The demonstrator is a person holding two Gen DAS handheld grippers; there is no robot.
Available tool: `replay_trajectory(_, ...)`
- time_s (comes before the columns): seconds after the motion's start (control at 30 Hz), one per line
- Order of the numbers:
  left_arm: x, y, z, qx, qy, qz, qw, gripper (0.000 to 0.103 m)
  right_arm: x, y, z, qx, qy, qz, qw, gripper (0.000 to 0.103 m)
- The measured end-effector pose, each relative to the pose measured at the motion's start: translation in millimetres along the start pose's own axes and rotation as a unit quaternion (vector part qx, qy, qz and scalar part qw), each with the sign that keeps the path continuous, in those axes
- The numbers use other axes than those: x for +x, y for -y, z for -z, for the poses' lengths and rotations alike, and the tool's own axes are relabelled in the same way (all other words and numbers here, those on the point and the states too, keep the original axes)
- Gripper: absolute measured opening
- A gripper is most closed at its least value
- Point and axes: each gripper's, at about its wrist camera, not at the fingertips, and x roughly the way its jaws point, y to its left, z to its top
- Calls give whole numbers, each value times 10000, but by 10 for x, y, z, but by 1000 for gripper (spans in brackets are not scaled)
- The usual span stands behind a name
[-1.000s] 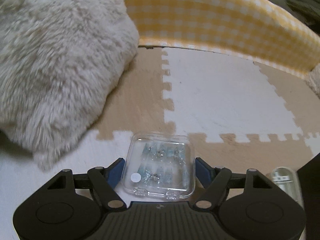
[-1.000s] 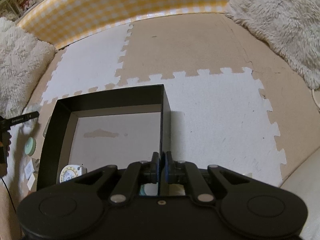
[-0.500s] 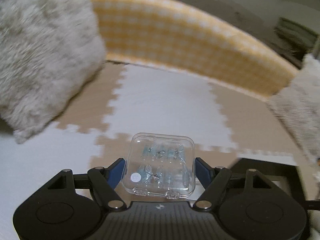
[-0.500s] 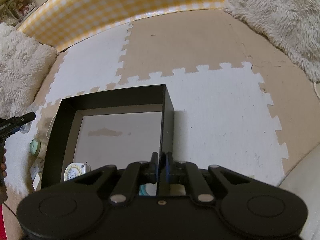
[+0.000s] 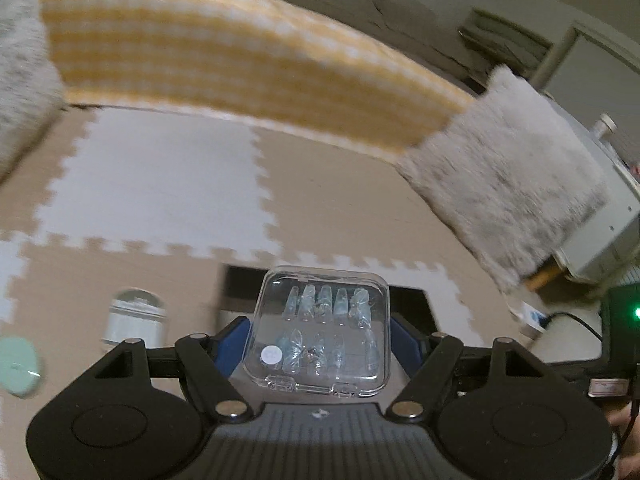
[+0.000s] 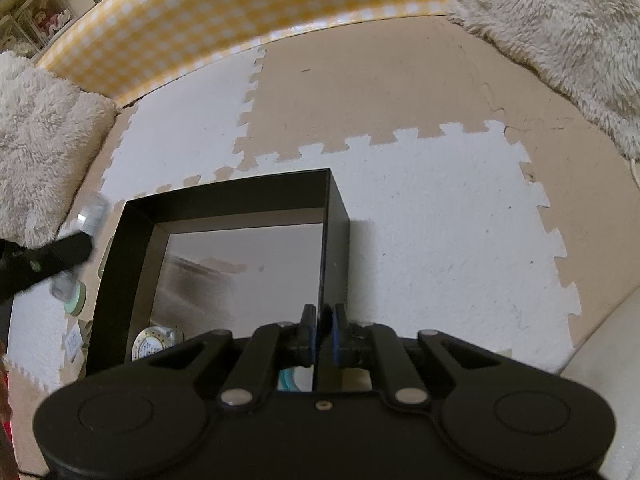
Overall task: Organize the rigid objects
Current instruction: 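Carry the clear pill case with the left gripper into the box and release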
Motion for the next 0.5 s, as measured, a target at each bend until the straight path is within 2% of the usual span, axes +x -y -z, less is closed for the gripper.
replay_trajectory(0.17, 355, 257, 101, -68, -347, 168, 9992, 75, 1, 4, 2, -11, 1, -27, 10000, 9)
replay_trajectory(0.5, 920, 363, 183, -376, -585, -23, 9976, 75, 1, 4, 4, -42, 14, -56, 10000, 9)
